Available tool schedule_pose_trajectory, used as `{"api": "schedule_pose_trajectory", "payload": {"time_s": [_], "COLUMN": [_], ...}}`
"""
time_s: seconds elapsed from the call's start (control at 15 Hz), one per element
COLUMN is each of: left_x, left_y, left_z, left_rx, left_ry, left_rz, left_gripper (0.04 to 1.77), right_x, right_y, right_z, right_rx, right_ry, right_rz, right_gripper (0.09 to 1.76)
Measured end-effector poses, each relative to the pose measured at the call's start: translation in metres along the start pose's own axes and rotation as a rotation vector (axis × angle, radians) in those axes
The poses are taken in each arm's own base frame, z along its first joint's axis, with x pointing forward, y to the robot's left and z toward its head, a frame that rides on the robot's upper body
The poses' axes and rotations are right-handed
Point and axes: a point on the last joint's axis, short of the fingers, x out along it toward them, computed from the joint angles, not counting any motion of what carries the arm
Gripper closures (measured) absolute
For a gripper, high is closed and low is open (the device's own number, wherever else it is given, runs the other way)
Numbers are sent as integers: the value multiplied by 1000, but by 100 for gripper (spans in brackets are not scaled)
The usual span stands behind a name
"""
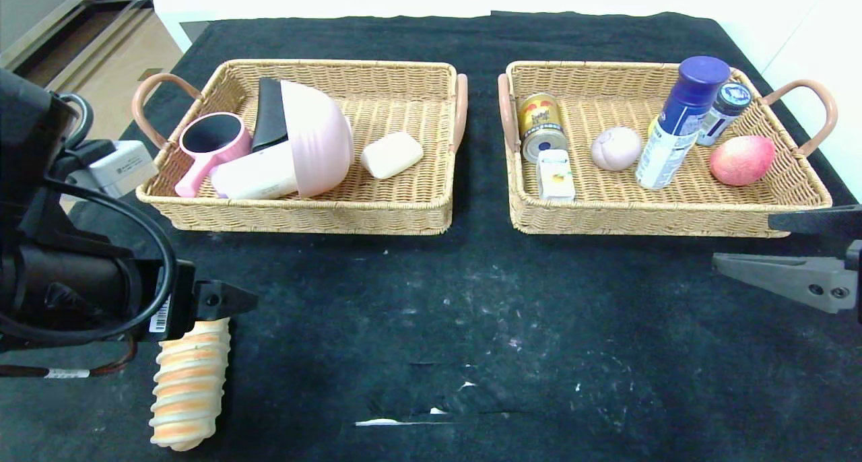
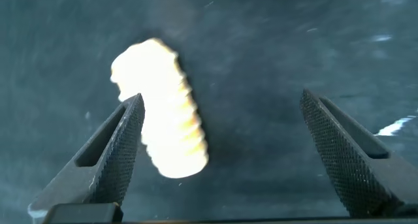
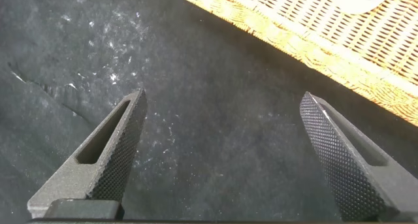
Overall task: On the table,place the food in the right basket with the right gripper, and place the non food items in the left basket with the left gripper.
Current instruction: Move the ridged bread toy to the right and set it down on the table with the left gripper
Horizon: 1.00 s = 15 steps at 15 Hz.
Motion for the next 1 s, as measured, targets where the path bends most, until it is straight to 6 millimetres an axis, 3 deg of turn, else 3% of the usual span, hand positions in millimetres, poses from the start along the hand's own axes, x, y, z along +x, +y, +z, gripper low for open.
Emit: {"api": "schedule_pose_trajectory", "payload": {"time_s": [0.4,1.0], "left_x": [17,37], "left_y": [19,37], "left_z": [-28,-33], "left_rx": [-94,-204], "left_ry": [118,209], "left_rz": [45,90], "left_gripper": [9,9], "right_x": [0,1], "right_y": [0,0], "right_z": [0,-1], "right_rx": [0,1], "right_ry": [1,5], "right_rz": [1,2], "right_gripper": [14,14]}}
